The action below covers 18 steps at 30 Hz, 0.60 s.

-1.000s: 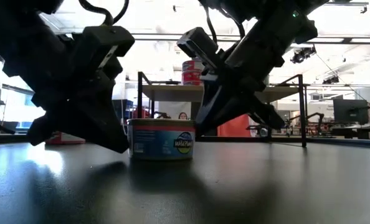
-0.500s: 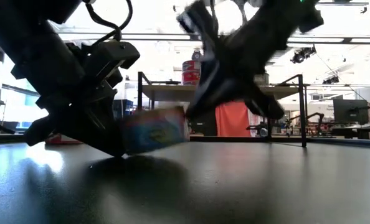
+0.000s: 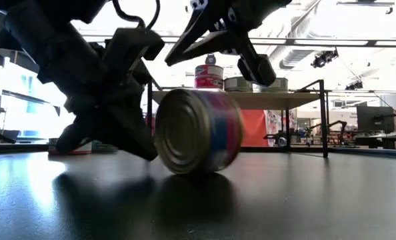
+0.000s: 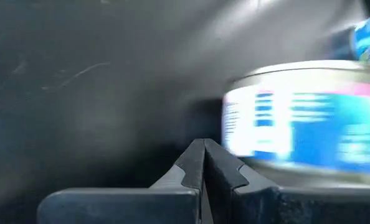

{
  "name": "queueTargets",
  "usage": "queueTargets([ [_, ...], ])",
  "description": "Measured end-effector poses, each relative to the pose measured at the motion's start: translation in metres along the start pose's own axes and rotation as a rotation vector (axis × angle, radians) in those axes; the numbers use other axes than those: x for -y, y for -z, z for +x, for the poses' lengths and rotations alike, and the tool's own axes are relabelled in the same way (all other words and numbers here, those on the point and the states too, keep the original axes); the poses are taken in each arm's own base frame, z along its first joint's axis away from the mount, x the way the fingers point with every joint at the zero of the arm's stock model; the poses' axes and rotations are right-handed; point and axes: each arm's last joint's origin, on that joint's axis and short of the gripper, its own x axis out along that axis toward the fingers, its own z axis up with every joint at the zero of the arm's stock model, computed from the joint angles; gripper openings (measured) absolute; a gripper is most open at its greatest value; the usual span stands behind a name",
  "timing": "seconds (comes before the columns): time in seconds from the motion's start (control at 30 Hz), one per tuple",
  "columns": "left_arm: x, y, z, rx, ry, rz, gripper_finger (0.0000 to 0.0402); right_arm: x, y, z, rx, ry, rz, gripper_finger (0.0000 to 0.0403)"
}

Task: Stack canned seafood by type on shelf
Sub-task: Put the blue-pink tuna can on the shelf

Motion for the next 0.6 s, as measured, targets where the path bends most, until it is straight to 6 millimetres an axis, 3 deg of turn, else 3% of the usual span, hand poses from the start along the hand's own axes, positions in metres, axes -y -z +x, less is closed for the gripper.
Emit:
queueTargets([
  [0.13, -0.001, -0.001, -0.003, -0.019, -0.017, 0.033, 0.0000, -0.008, -0.007, -0.009, -0.006, 0.035, -0.066, 0.0000],
  [0.27, 0.006, 0.003, -0.019, -0.040, 0.025, 0.127, 0.0000, -0.025, -0.007, -0.025, -0.073, -0.007, -0.147, 0.0000],
  [0.43, 0.012, 0.026, -0.041, -0.004, 0.070, 0.156, 0.0000, -0.052, 0.017, -0.046, -0.301, -0.106, -0.232, 0.0011],
  [0.6, 0.012, 0.047, -0.045, -0.023, 0.074, 0.107, 0.0000, -0.064, 0.039, -0.072, -0.412, -0.020, -0.304, 0.0068],
])
